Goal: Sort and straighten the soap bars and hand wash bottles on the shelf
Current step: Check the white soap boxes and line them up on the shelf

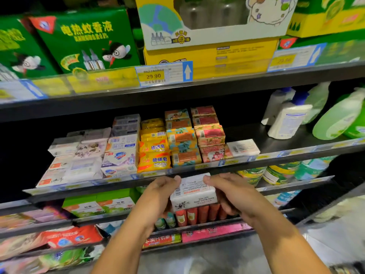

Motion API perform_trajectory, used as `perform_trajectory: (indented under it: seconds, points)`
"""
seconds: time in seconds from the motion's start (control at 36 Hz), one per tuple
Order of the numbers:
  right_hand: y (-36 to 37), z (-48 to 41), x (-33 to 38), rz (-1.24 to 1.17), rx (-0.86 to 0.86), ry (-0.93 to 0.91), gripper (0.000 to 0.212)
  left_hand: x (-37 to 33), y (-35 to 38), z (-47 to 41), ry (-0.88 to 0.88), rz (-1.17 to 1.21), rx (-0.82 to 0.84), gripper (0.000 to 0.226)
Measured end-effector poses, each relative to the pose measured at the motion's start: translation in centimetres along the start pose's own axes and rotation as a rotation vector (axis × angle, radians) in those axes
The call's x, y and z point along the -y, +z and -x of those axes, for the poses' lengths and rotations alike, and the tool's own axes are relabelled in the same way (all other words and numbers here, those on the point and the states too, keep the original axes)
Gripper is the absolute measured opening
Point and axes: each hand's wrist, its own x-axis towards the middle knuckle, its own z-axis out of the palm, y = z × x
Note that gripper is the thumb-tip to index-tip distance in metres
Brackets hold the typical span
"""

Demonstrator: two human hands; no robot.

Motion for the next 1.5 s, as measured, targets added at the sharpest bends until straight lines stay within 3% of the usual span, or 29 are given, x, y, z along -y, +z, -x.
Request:
perform_trajectory:
  seconds: [0.14, 0.33, 0.44, 0.56, 0.67, 0.75, 1.03, 1.08, 1.19, 1.25, 1.33, 1.39, 1.5]
  points:
    - [1.9, -0.6, 1.4, -0.004, 0.051, -0.104, 0.019, -0.2, -2.4, -1.0, 0.149, -0.075, -0.040, 0.018]
    - [6.2, -2.4, 4.3, -0.069, 0.026, -0.271, 0.034, -1.4, -6.2, -0.8, 0.350, 0.034, -0.030, 0.024]
    - [9.0, -3.4, 6.2, -0.180, 0.055, -0.311, 0.019, -1.2, -9.2, -1.2, 0.436, 0.071, -0.046, 0.031]
    - [12.6, -4.5, 7.8, -0.224, 0.002, -0.310, 0.045, -1.4, -12.0, -1.4, 0.498, 0.104, -0.067, 0.027]
    - [16.0, -6.6, 8.6, -0.131, -0.077, -0.319, 0.023, -2.0, -14.6, -1.6, 0.557, 0.088, -0.079, 0.029]
    - [17.8, -7.7, 9.4, -0.137, -0.065, -0.328, 0.015, -1.8, -17.3, -2.0, 0.606, -0.045, -0.118, 0.031]
    - [24.6, -10.0, 10.4, -0.060, 0.105, -0.417, 0.043, -0.7, -26.3, -3.7, 0.738, -0.784, -0.224, 0.088]
    - [25.9, -10.5, 10.4, -0.001, 0.099, -0.434, 0.040, -0.3, -27.5, -3.7, 0.725, -0.801, -0.232, 0.082]
    - [27.8, -11.6, 10.4, -0.040, 0.104, -0.387, 0.019, 1.4, -29.9, -4.2, 0.681, -0.620, -0.240, 0.055]
    - [28.2, -12.4, 10.2, 0.159, 0.005, -0.417, 0.017, 2.7, -31.5, -4.9, 0.641, -0.608, -0.306, 0.057]
    - [28.2, -13.6, 9.8, 0.719, -0.119, -0.535, 0.036, 4.1, -34.0, -6.1, 0.556, -0.613, -0.412, 0.062]
    - [28.3, -14.2, 9.5, 0.983, -0.056, -0.567, 0.052, 4.5, -35.5, -6.8, 0.492, -0.648, -0.462, 0.065]
    - [28.9, -15.6, 8.5, 1.208, 0.070, -0.484, 0.072, 5.2, -36.7, -7.7, 0.440, -0.734, -0.535, 0.054]
